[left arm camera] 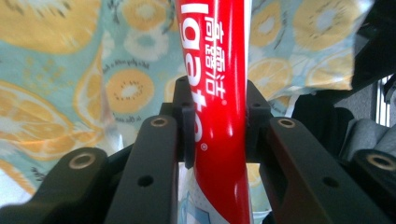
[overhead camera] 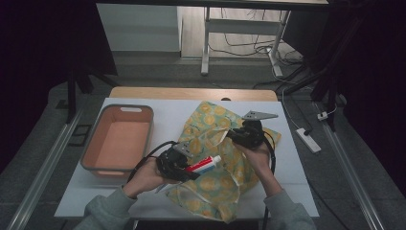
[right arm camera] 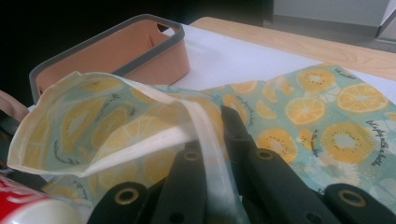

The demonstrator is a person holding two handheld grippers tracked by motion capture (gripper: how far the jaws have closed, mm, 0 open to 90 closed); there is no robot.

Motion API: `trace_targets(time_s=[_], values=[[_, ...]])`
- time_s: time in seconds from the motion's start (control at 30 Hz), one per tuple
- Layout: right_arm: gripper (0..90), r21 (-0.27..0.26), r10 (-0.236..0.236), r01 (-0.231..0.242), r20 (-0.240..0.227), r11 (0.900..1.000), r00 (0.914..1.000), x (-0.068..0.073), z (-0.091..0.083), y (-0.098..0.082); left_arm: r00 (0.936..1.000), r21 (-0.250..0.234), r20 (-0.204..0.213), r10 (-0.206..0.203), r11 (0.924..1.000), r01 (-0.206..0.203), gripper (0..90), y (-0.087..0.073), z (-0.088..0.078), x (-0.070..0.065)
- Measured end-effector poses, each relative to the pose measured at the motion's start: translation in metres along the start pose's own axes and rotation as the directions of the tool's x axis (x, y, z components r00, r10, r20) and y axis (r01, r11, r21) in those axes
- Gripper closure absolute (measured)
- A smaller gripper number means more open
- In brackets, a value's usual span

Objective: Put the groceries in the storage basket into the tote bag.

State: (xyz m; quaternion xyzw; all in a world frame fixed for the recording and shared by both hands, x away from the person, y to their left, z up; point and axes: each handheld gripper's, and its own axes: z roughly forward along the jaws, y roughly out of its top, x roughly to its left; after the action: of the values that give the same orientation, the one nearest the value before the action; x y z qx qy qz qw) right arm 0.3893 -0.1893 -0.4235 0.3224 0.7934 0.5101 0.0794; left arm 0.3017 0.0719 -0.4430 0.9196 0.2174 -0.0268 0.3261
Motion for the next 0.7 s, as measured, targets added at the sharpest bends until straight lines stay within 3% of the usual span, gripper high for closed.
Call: trace_targets(time_s=[0.47,0.7], values=[[88.6,-0.058,-0.01,0.006,-0.064,0.998,0.9979,0.017,-0.005,0.007,0.9974,0.096,-0.06,-0.041,0.9943,0.047,73.0,0.003,0.03,0.01],[88.6,-0.088,-0.02,0.012,-0.082,0.996,0.9964,0.023,-0.013,0.011,0.9946,0.096,-0.068,-0.079,0.9918,0.085,72.9,0.001,0.033,0.018]])
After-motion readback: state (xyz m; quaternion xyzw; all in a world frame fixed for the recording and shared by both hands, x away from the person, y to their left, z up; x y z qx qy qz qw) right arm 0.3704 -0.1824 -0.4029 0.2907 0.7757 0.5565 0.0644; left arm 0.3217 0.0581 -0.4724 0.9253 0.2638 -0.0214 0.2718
